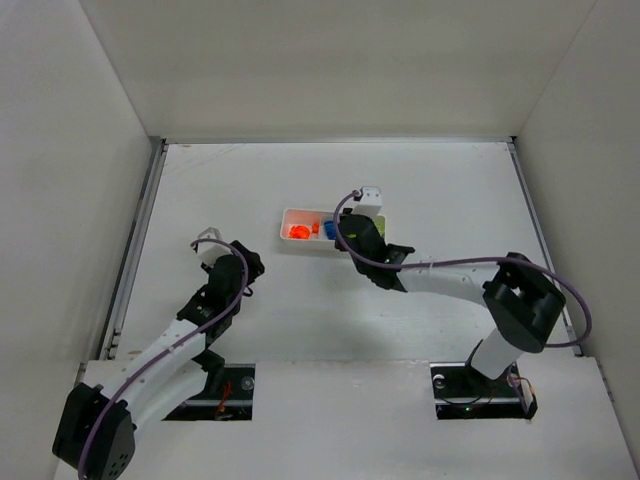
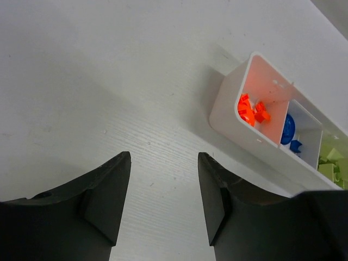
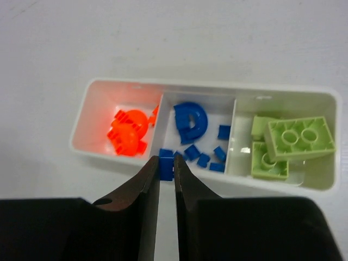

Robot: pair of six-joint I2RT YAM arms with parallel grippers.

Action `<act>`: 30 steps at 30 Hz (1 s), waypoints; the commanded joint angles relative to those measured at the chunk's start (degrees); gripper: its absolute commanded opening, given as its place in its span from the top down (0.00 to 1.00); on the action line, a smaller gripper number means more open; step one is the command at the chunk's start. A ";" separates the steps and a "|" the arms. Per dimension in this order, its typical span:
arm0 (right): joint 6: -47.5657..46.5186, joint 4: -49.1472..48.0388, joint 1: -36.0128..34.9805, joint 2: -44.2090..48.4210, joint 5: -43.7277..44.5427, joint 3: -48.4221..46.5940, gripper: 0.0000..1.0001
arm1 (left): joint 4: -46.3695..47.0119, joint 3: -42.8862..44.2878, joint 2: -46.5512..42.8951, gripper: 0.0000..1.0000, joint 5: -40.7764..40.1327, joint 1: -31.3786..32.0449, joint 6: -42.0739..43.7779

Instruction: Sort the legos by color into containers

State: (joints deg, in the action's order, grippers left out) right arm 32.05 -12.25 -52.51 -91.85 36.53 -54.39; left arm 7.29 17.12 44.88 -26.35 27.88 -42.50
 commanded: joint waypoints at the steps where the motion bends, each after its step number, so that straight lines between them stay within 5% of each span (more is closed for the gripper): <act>1: -2.87 -3.83 2.28 -3.67 -3.22 -4.14 0.80 | -1.04 -0.95 -2.43 0.49 -0.72 -0.41 -0.04; 12: -3.05 -3.48 4.13 -3.96 -4.54 -5.38 0.57 | -3.16 -1.83 -3.66 0.46 -0.55 -1.12 -0.04; 18: -2.08 -5.23 4.74 9.65 -1.91 6.11 0.50 | -3.86 -1.22 -3.40 0.41 -0.55 -0.59 -0.13; 24: 0.20 -4.28 8.78 29.68 2.04 20.97 0.40 | -5.09 -1.48 -4.71 0.21 -0.55 -0.50 -0.65; 26: 2.04 -2.96 10.80 36.19 3.54 24.93 0.32 | -5.53 -1.48 -5.33 0.00 -0.55 -0.33 -0.74; 28: 3.97 -1.64 13.43 41.65 4.33 28.19 0.00 | -6.58 -1.22 -5.94 0.00 -0.63 -0.24 -0.83; 30: 5.56 0.72 16.33 45.34 4.42 30.30 0.00 | -7.81 -1.04 -6.65 0.00 -0.90 -0.33 -1.18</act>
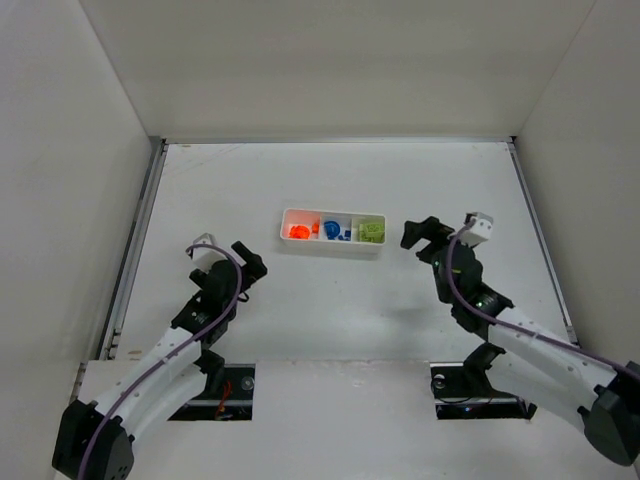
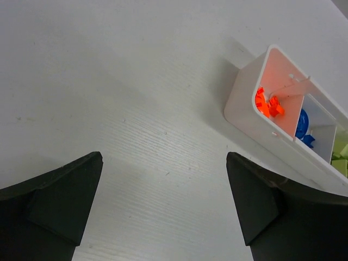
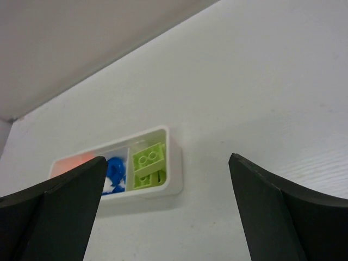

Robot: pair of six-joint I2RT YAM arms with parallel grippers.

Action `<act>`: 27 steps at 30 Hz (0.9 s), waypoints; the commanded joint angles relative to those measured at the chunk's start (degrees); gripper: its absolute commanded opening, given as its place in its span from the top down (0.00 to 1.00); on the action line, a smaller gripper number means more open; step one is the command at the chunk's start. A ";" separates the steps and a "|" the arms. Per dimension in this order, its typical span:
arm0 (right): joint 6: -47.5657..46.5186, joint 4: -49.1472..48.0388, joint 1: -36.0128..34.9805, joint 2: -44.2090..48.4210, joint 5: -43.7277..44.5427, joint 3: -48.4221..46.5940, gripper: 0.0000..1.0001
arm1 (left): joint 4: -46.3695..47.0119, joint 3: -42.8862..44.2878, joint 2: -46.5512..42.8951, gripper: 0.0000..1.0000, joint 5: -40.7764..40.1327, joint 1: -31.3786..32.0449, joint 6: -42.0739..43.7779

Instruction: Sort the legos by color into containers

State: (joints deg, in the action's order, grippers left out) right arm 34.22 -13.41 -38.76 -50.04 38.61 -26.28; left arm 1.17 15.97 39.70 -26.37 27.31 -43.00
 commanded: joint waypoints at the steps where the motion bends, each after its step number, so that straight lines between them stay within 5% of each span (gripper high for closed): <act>1: 4.71 3.90 4.16 5.03 2.09 2.98 0.00 | -2.31 0.20 -1.82 0.00 -0.88 -0.02 -0.77; 14: 23.09 19.38 20.69 19.36 -4.50 8.70 0.00 | -5.56 -0.68 -4.73 0.00 7.56 -5.46 -4.63; 27: 24.06 16.75 27.91 11.38 -8.02 11.52 0.00 | -11.72 6.62 13.02 0.00 8.62 -10.83 -2.17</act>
